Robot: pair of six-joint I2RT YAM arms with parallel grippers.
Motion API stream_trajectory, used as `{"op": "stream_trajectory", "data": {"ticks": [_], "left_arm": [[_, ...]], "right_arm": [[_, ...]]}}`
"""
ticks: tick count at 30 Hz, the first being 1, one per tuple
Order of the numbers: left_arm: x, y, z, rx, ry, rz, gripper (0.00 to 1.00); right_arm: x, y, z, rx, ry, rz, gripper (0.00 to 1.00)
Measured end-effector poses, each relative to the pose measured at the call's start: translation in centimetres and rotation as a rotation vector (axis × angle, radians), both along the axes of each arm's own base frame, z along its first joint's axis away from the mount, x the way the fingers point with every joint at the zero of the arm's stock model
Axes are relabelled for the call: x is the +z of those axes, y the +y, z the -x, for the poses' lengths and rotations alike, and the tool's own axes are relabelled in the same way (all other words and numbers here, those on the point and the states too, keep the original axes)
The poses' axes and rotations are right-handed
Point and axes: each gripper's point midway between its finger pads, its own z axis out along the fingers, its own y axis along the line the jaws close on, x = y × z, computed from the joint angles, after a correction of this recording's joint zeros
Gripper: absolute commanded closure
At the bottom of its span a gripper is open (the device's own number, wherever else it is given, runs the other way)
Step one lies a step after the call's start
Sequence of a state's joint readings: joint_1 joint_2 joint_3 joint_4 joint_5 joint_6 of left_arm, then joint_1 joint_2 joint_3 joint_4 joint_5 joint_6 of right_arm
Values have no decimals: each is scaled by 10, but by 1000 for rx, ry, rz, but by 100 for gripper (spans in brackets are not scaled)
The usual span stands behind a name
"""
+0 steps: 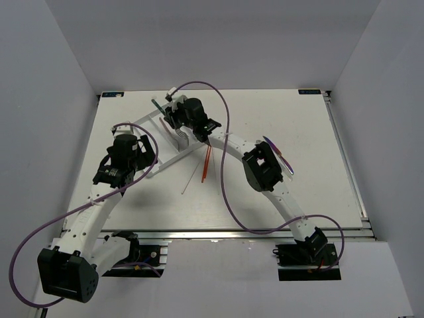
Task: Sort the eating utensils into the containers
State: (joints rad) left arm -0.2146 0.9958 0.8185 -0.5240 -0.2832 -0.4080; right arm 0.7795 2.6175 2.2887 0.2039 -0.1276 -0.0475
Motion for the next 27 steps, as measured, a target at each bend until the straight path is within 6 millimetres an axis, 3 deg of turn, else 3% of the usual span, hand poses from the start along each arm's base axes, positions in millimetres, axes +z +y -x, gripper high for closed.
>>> {"op": "stream_trajectory", "data": {"ticks": [3,9,14,18,21,24,27], "left_arm": [[0,0,0,0,0,0,2],[0,0,0,0,0,0,2],[0,0,0,-1,0,0,2],[0,0,0,0,0,-1,2],[0,0,0,0,0,-1,2],[0,0,0,-1,-1,-1,2],[0,0,0,-1,-1,-1,2]], "right_arm": [[4,-4,-6,-21,-10,-12,30],[12,-11,-7,-39,-8,-16,24],[47,-44,9,-85,33,-14,22],[121,-111,24,-93,35,-34,26],[156,-193,21,-205,24,5,28],[144,-280,19,-378,84,98,29],[90,-335,37,-472,230,236,28]]}}
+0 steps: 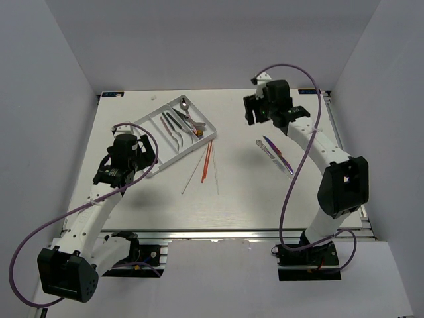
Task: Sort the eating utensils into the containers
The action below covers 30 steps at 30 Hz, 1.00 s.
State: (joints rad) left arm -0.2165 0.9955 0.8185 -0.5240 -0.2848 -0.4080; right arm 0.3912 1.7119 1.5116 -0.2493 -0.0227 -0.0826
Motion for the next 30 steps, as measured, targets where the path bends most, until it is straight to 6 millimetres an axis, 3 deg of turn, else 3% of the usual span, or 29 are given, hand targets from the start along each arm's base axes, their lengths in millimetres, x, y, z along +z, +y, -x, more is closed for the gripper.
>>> {"op": "stream_trajectory", "data": {"ticks": [5,10,18,25,30], "left_arm": [[-1,0,0,0,3,-1,2],[-7,-1,-1,-3,25,-3,2],[-17,-7,-3,-25,62,7,2],[-19,-9,-3,-35,68,11,2],[-23,-11,-3,-39,82,8,2]], "right_arm": [[-94,-63,37,-126,295,155,31],[-146,-113,76,-225,489,225,34],[-178,-129,103,-241,581,251,42],[-194,-150,91,-285,595,230,45],[-195,-150,85,-278,586,215,53]]}}
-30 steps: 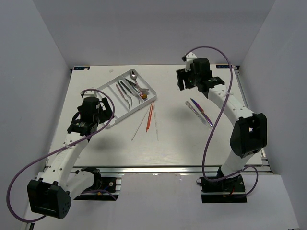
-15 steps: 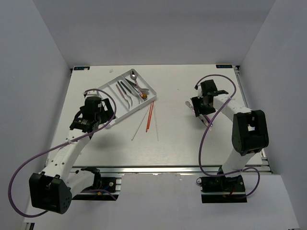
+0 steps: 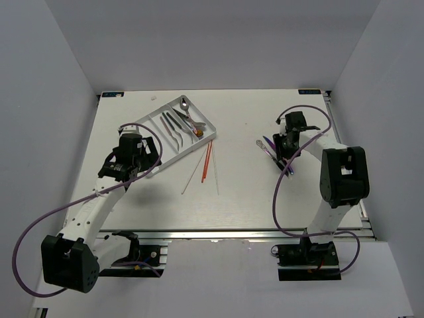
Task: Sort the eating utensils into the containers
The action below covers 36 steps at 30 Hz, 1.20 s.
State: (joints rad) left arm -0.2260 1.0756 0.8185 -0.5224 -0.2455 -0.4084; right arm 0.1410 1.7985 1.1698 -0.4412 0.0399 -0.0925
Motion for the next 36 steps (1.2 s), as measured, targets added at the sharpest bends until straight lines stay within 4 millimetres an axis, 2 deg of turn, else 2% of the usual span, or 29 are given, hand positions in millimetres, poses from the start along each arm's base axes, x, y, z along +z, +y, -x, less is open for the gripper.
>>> {"op": "stream_trajectory", "data": {"ticks": [3,8,19,21,23,28,36], "left_arm": [[0,0,0,0,1,0,2],[-3,0,0,-1,12,-2,2],[-5,-1,-1,-4,19,-1,2],[-5,-2,0,-6,19,1,2],[-5,-2,0,-9,18,3,2],[-1,-3,0,-13,4,10,2],[5,-4,1,-17,-16,17,2]], "right_arm": [[-11,0,-5,3,14,-6,58],[-14,-4,-18,-13,-4,-15,63],[-16,-13,-20,-56,-10,15,68],[-17,-13,-20,-66,-7,12,71],[-17,-11,-21,-73,-5,6,84],[-17,-10,-23,-95,-8,12,99],[-16,-11,-22,-140,-25,45,100]]}}
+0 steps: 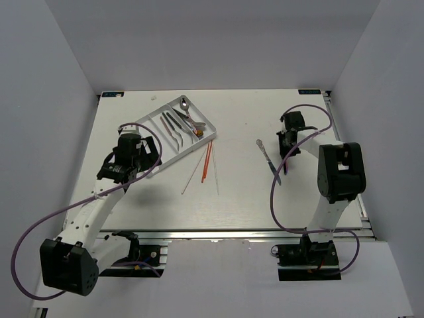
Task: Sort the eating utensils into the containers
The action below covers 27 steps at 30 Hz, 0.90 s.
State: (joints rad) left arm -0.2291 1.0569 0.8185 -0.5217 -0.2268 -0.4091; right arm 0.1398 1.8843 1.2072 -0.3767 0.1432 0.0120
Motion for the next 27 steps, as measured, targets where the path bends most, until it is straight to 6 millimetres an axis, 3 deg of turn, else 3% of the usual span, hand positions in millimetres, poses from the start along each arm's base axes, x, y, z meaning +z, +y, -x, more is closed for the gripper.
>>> {"op": "stream_trajectory", "data": {"ticks": [7,13,23,27], "left_arm": [[12,-7,0,-12,-45,44,2],[35,-30,-5,-62,-135,183,2],[22,-107,0,-210,-136,472,2],[23,-142,-3,-267,-148,557,2]], "right_arm": [[2,4,19,-36,-29,-49,100],[2,6,45,-72,-21,-93,100],[22,21,51,-61,-63,-170,100],[38,41,52,-10,-94,-230,100]]}}
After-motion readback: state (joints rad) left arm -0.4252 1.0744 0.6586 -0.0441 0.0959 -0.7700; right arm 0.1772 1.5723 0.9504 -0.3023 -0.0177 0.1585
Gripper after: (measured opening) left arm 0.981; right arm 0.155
